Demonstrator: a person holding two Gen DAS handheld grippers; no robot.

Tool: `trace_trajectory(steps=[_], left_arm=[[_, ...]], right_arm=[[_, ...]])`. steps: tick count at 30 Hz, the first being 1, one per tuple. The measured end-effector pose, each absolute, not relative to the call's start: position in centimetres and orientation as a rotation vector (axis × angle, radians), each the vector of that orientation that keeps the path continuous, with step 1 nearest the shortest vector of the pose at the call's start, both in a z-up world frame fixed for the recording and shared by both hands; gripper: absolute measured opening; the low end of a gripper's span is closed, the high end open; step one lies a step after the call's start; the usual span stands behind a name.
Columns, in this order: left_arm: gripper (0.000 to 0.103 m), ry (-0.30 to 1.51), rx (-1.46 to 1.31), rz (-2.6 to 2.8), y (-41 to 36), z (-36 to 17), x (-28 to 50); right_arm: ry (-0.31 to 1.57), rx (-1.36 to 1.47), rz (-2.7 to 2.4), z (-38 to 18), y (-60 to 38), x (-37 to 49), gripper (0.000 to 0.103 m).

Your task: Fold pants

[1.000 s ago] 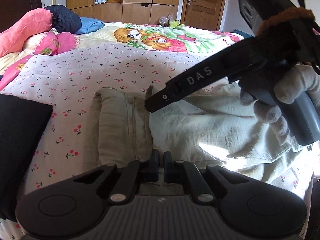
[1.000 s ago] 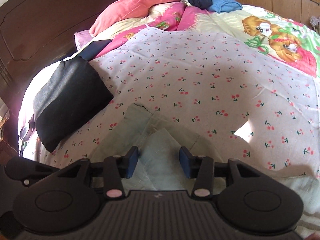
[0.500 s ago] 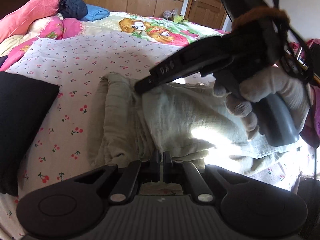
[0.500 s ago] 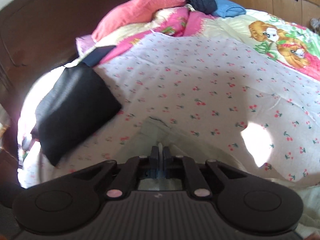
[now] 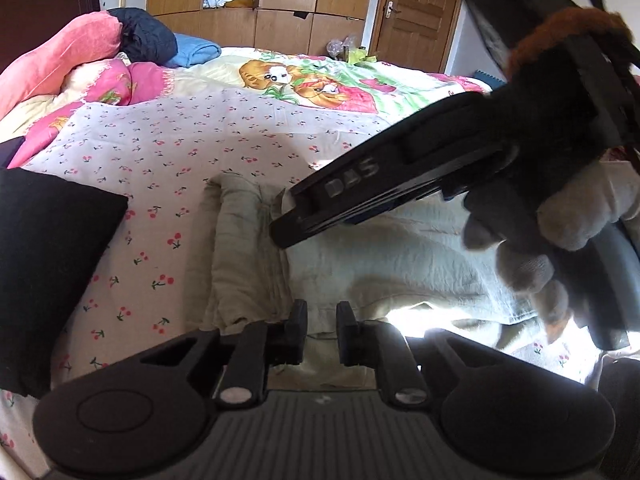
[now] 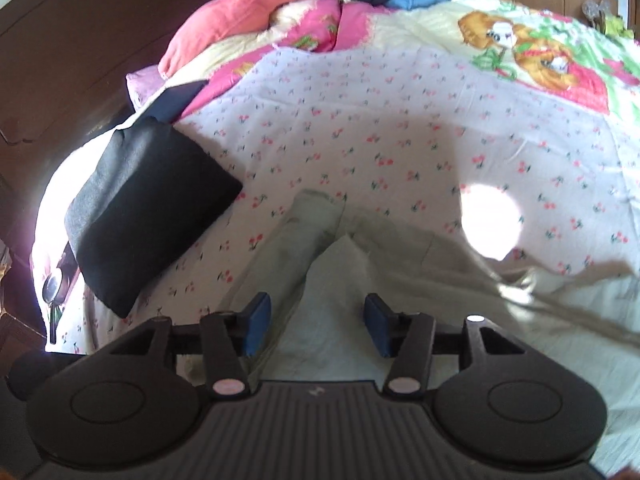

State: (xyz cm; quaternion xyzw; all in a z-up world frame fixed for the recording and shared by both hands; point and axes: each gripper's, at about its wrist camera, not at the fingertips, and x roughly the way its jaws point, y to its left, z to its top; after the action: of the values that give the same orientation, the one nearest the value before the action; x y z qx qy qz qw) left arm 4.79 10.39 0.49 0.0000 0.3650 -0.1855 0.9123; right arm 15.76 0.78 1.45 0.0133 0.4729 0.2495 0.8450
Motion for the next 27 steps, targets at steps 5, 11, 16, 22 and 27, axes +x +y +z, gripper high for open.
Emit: trace_trajectory(steps=[5,11,16,22,27], left_arm=[[0.054,0.747,0.029,-0.259,9.7,0.2,5.5],[0.038,0.783,0.025,-0.319,9.5,-0.5,5.8],[0.021,0.821,-0.102,-0.294,11.2,-0.9,6.7],[0.048,0.792,-0.183,-0.267,12.5,-0.6,6.9],[0.069,0.722,-0.156,-0.308,11.5,-0.3,7.3]], right_arm=[[1.053,-0.077,0.409,-1.3,3.6,16.3,0.059],[1.059,-0.137,0.325,-0.5,3.4,16.8,0.039],[1.092,-0.148,0.321,0.0,3.6,17.1,0.028],[1.102,-0.166,0.351,0.0,4.0,16.8,0.027],[1.111,-0.056,0.386,1.1,2.0,16.9,0.012]])
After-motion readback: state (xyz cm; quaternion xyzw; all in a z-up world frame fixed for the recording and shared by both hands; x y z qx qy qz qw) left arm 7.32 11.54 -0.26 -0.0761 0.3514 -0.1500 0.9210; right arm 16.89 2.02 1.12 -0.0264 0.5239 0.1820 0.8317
